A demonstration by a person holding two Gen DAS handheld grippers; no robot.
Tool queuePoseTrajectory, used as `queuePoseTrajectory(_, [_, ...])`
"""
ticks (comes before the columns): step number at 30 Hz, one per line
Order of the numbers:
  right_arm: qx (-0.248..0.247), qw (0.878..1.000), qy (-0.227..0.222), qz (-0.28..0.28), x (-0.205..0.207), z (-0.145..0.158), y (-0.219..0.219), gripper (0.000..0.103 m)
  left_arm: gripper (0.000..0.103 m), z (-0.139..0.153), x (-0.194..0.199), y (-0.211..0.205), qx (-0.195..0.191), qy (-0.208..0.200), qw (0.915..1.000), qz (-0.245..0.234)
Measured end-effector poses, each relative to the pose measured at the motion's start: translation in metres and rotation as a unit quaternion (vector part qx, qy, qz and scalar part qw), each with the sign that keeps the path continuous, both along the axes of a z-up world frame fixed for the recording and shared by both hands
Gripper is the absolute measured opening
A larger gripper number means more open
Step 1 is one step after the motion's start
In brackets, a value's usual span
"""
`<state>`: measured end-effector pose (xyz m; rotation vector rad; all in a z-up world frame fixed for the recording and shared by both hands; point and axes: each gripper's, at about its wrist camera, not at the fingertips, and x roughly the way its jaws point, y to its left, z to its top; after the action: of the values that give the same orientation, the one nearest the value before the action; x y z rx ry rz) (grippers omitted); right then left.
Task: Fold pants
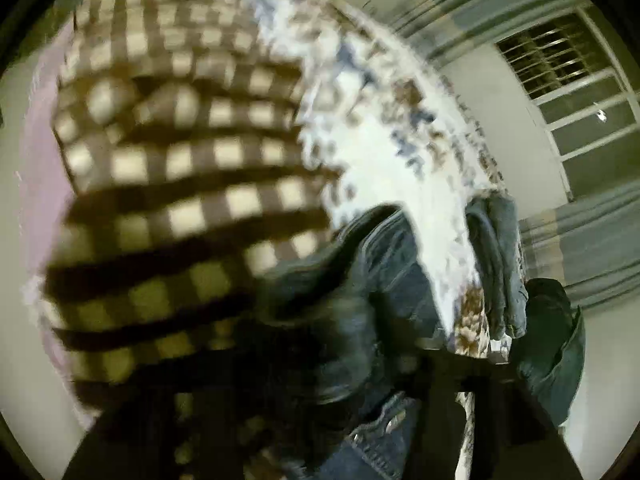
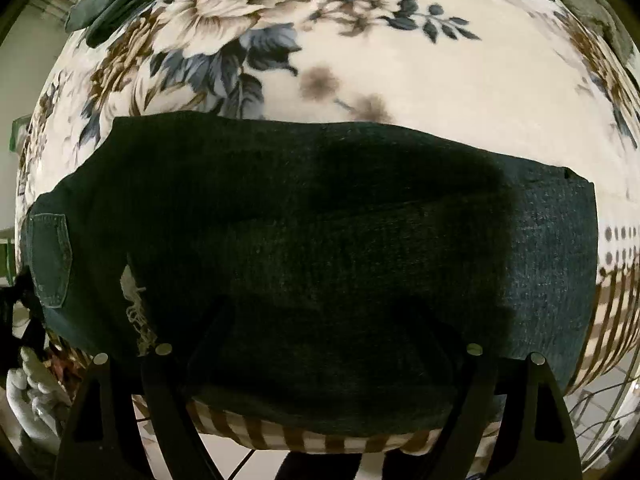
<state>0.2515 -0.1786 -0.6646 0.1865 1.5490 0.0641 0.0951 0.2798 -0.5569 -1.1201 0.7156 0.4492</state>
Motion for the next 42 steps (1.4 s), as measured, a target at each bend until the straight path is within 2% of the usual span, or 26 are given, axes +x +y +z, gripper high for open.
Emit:
queuePoseTrajectory(2, [-0.001,1.0,0.001,0.002,-0.001,0.001,0.0,0.088,0.052,-0.011,0.004,0.004,-0.009,0.003,0.9999,0.003])
queuePoseTrajectory(3, [-0.006,1.0,0.002,0.004,-0.002,0.002,0.0,0.088,0.038,-0.009,0.006,0.003,-0.004,-0.003,1.0,0.001])
queuePoseTrajectory(4, [-0.016,1.0,0.003,0.007,-0.002,0.002,0.001,0.088,0.031,-0.001,0.007,-0.001,0.01,-0.008,0.9999,-0.01])
queuePoseTrajectory(8, [-0.066,0.998,-0.005,0.015,-0.005,0.008,-0.001,0.088,0.027,0.046,0.005,-0.027,0.091,-0.008,0.9952,-0.035])
queuePoseTrajectory(10, [-0.079,0.997,-0.006,0.017,-0.009,0.011,-0.005,0.088,0.027,0.077,0.005,-0.046,0.141,-0.003,0.9886,-0.053])
queuePoseTrajectory(12, [-0.078,0.997,-0.013,0.014,-0.014,0.016,-0.013,0.088,0.026,0.107,0.007,-0.071,0.192,-0.004,0.9782,-0.078])
queuePoseTrajectory(14, [-0.073,0.997,-0.016,0.012,-0.021,0.019,-0.021,0.097,0.026,0.136,0.006,-0.102,0.224,-0.02,0.9684,-0.107])
queuePoseTrajectory(18, [-0.036,0.999,-0.016,-0.01,-0.038,0.028,-0.052,0.1,0.026,0.18,0.007,-0.169,0.265,-0.037,0.9496,-0.163])
queuePoseTrajectory(23, [-0.003,0.999,-0.029,-0.034,-0.055,0.047,-0.108,0.1,0.025,0.202,0.012,-0.259,0.292,-0.04,0.9258,-0.237])
queuePoseTrajectory(26, [0.007,0.998,-0.042,-0.048,-0.065,0.057,-0.153,0.1,0.025,0.203,0.01,-0.318,0.288,-0.042,0.9148,-0.28])
queuePoseTrajectory(31, [0.019,0.995,-0.051,-0.085,-0.074,0.065,-0.233,0.1,0.025,0.192,0.008,-0.415,0.287,-0.044,0.8913,-0.349])
queuePoseTrajectory(36, [0.022,0.99,-0.053,-0.131,-0.092,0.059,-0.309,0.1,0.025,0.151,0.012,-0.504,0.278,-0.016,0.8676,-0.412])
queuePoseTrajectory(38, [0.025,0.987,-0.051,-0.151,-0.1,0.054,-0.337,0.1,0.025,0.13,0.013,-0.535,0.285,0.002,0.8552,-0.433])
queuePoseTrajectory(39, [0.027,0.985,-0.049,-0.162,-0.105,0.052,-0.352,0.1,0.025,0.115,0.014,-0.553,0.288,0.016,0.8461,-0.448])
queuePoseTrajectory(42, [0.03,0.982,-0.043,-0.181,-0.115,0.044,-0.384,0.1,0.026,0.082,0.016,-0.582,0.295,0.052,0.8291,-0.472])
